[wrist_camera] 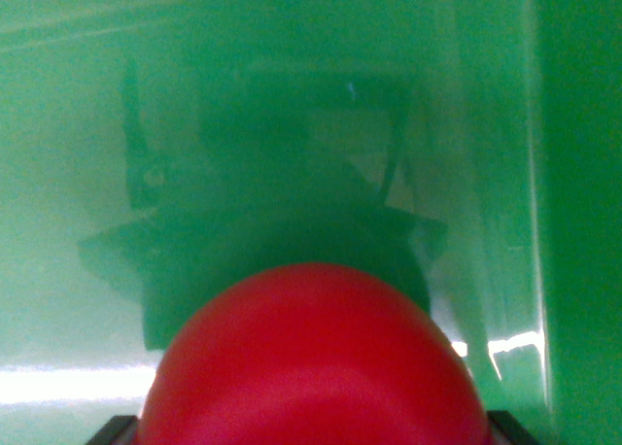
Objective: Pick fruit
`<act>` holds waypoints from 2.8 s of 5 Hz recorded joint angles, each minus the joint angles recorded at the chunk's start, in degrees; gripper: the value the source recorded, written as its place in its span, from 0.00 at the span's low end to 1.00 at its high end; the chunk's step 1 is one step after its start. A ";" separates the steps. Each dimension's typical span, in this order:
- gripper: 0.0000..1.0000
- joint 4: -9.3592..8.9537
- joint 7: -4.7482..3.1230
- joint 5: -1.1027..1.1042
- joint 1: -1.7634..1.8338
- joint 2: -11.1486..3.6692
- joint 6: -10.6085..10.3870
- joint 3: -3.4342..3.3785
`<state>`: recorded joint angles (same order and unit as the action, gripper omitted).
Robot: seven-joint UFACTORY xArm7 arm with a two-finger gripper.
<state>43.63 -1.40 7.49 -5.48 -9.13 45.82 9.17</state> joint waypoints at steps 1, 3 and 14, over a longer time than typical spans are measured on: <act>1.00 0.10 -0.01 0.00 0.00 0.06 0.16 0.00; 1.00 0.44 -0.05 0.00 0.01 0.26 0.70 -0.02; 1.00 4.98 -0.54 0.02 0.10 2.98 7.93 -0.23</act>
<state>48.62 -1.95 7.51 -5.38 -6.15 53.76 8.94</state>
